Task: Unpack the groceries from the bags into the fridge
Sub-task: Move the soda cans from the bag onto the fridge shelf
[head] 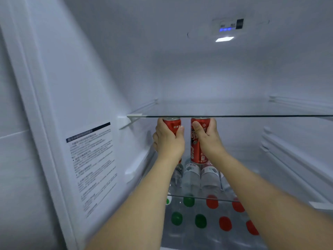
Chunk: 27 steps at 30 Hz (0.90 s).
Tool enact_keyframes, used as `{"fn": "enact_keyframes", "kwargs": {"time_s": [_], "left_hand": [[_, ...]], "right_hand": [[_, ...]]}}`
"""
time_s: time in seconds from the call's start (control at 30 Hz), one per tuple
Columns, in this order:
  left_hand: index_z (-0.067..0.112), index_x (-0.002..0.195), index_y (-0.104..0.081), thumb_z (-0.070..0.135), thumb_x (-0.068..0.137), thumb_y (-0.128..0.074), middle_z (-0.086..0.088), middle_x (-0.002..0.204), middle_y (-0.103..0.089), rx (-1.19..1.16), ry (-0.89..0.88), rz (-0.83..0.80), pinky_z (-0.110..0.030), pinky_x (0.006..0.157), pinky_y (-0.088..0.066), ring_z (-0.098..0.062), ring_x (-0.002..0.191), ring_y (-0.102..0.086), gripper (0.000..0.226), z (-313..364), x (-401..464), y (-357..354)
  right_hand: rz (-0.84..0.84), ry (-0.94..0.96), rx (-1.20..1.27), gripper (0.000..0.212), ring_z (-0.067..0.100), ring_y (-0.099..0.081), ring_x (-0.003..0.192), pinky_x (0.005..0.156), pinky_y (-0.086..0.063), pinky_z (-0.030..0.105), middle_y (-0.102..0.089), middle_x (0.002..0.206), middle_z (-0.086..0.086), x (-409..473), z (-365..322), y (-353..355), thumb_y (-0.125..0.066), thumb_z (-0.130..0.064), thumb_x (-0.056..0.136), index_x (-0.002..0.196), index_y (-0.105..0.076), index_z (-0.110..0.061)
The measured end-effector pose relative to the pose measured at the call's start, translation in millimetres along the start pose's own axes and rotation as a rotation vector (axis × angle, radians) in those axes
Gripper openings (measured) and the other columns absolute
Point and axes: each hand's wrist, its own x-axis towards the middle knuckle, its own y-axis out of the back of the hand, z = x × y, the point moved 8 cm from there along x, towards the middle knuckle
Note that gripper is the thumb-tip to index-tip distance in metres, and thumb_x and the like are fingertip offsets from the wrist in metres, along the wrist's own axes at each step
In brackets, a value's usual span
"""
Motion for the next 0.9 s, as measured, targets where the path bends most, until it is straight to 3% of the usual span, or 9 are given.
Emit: {"fn": "enact_keyframes", "kwargs": {"time_s": [0.07, 0.17, 0.23, 0.37, 0.6, 0.73, 0.9], "left_hand": [[0.023, 0.144, -0.022, 0.041, 0.095, -0.054, -0.002, 0.141, -0.04, 0.04, 0.015, 0.001, -0.046, 0.112, -0.026, -0.026, 0.133, -0.031, 0.061, -3, 12, -11], [0.021, 0.137, -0.028, 0.042, 0.095, -0.052, -0.002, 0.138, -0.041, 0.035, 0.002, 0.008, -0.045, 0.109, -0.029, -0.025, 0.132, -0.031, 0.052, -10, 32, -27], [0.02, 0.136, -0.03, 0.043, 0.095, -0.051, -0.003, 0.138, -0.04, 0.024, -0.017, 0.007, -0.046, 0.11, -0.03, -0.024, 0.132, -0.029, 0.051, -16, 44, -37], [0.022, 0.144, -0.023, 0.045, 0.096, -0.049, -0.004, 0.145, -0.035, 0.018, -0.051, 0.023, -0.054, 0.113, -0.025, -0.027, 0.141, -0.019, 0.06, -26, 63, -48], [0.02, 0.153, -0.009, 0.038, 0.099, -0.046, -0.01, 0.151, -0.028, 0.092, -0.134, 0.08, -0.048, 0.113, -0.02, -0.03, 0.136, -0.022, 0.068, -36, 67, -57], [0.021, 0.155, 0.0, 0.034, 0.1, -0.042, -0.007, 0.157, -0.011, 0.125, -0.059, 0.021, -0.047, 0.114, -0.016, -0.03, 0.14, -0.014, 0.07, -51, 66, -67], [0.019, 0.155, 0.001, 0.031, 0.101, -0.041, -0.009, 0.155, -0.012, 0.164, -0.031, -0.017, -0.051, 0.113, -0.019, -0.031, 0.138, -0.014, 0.07, -59, 66, -70]], "right_hand": [[0.016, 0.012, -0.039, 0.034, 0.025, -0.052, 0.114, 0.095, -0.046, 0.042, -0.055, 0.114, 0.003, 14, 9, -7, -0.053, -0.054, 0.093, 0.11, -0.04, -0.027], [0.061, 0.001, -0.237, 0.042, 0.024, -0.033, 0.125, 0.104, -0.03, 0.037, -0.04, 0.13, 0.005, 34, 17, -16, -0.047, -0.053, 0.095, 0.115, -0.041, -0.016], [0.1, 0.006, -0.368, 0.049, 0.025, -0.028, 0.128, 0.109, -0.025, 0.04, -0.032, 0.137, 0.007, 47, 21, -19, -0.043, -0.055, 0.096, 0.119, -0.04, -0.011], [0.058, 0.008, -0.353, 0.056, 0.024, -0.022, 0.131, 0.11, -0.022, 0.04, -0.025, 0.14, 0.007, 71, 35, -28, -0.04, -0.055, 0.097, 0.129, -0.036, -0.01], [0.097, 0.074, -0.377, 0.059, 0.025, -0.02, 0.134, 0.111, -0.023, 0.043, -0.024, 0.144, 0.01, 89, 49, -34, -0.038, -0.052, 0.098, 0.139, -0.031, -0.01], [0.123, 0.146, -0.416, 0.062, 0.027, -0.023, 0.131, 0.111, -0.018, 0.039, -0.027, 0.143, 0.013, 81, 58, -36, -0.04, -0.041, 0.101, 0.153, -0.016, -0.018], [0.137, 0.172, -0.413, 0.062, 0.028, -0.025, 0.129, 0.109, -0.021, 0.038, -0.028, 0.14, 0.014, 78, 61, -38, -0.04, -0.038, 0.101, 0.154, -0.014, -0.017]]}}
